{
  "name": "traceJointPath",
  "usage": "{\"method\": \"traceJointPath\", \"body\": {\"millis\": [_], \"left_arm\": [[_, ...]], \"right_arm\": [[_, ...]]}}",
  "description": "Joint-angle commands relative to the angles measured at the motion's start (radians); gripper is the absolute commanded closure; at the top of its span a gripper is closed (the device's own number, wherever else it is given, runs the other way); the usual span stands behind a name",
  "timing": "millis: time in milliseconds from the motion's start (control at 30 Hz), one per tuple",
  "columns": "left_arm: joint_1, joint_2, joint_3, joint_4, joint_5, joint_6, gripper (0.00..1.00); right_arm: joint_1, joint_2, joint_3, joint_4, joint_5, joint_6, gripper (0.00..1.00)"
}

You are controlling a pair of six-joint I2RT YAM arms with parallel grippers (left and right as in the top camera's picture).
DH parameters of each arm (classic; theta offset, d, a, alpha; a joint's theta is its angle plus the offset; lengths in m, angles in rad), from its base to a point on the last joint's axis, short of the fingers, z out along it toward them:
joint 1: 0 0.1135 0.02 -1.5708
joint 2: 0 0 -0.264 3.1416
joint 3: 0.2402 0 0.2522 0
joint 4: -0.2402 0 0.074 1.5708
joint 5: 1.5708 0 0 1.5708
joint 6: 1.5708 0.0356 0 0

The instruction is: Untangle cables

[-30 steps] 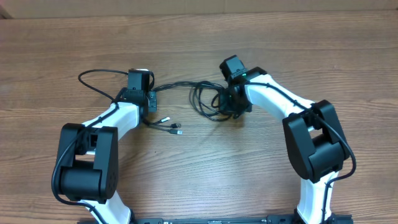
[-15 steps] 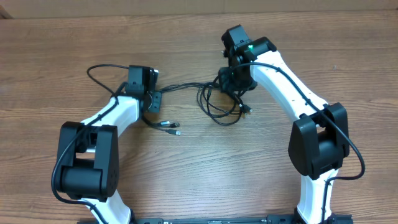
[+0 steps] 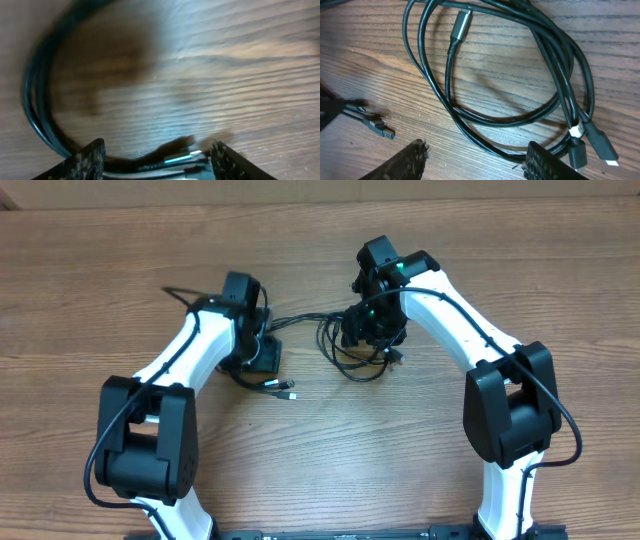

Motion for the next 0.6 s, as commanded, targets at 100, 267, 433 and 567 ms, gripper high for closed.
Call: {"method": "traceJointPath", "body": {"millis": [100, 267, 433, 567], "left_arm": [[0.011, 0.009, -0.158, 0.151, -0.181, -0.194, 0.31], [0.036, 0.009, -0.236, 0.299, -0.324, -0.119, 0.8], [0.076, 0.009, -0.241, 0.328, -0.508, -0.007, 0.71], [0.129, 0.009, -0.24, 0.377, -0.516, 0.013, 0.42]], "right_arm": [[0.005, -0.008, -0.006, 0.054, -0.012, -0.001, 0.36], [0.006, -0.008, -0.006, 0.063, -0.013, 0.019, 0.36], [0.019, -0.008, -0.018, 0.031, -0.016, 0.018, 0.35], [0.039, -0.008, -0.05, 0.032, -0.016, 0.018, 0.32]]}}
